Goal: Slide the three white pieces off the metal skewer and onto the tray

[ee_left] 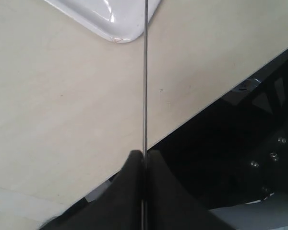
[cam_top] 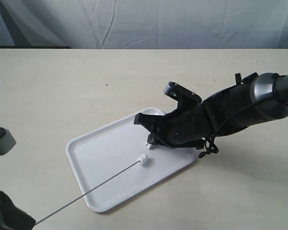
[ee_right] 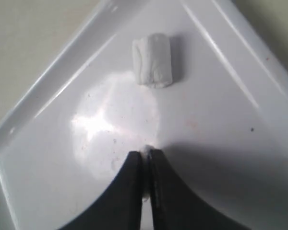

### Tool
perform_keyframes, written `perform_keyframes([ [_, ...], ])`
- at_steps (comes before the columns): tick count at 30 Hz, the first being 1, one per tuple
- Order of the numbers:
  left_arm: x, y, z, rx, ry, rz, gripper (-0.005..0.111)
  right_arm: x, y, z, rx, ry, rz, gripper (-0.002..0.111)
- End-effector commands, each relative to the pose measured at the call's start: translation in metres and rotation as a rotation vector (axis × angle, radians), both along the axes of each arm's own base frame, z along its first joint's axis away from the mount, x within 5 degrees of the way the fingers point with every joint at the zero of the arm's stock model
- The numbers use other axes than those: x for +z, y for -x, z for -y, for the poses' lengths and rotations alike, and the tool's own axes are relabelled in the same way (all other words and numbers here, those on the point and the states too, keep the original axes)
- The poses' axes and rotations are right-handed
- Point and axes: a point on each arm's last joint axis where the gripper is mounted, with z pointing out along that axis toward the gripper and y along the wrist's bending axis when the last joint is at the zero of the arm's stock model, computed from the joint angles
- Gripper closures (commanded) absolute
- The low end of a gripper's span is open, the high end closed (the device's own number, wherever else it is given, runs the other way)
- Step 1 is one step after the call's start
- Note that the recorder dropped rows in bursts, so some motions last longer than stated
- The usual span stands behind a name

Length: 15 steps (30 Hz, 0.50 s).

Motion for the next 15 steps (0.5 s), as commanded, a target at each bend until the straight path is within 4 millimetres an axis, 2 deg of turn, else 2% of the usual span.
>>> perform_keyframes([
  [1, 0.0018, 0.0017, 0.0005, -0.010, -0.002, -0.009, 0.107, -0.0008, -0.0030, 0.0033, -0.002, 0.036, 0.024, 0.109],
  [8, 0.0016, -0.0020, -0.0006, 0.019, -0.014, 0.021, 0.107, -0.0005, -0.0017, 0.0018, 0.017, 0.024, 0.019, 0.109],
  [10, 0.0016, -0.0036, -0.0008, 0.037, -0.014, 0.032, 0.107, 0.0001, -0.0002, 0.0000, 0.035, 0.006, 0.010, 0.106],
  [12, 0.0019, -0.0048, -0.0006, 0.047, -0.011, 0.042, 0.107, 0.0008, 0.0011, -0.0016, 0.050, -0.018, -0.002, 0.091],
  [15, 0.0020, -0.0053, -0.0005, 0.049, -0.009, 0.046, 0.107, 0.0027, 0.0048, -0.0059, 0.086, -0.066, -0.027, 0.062],
])
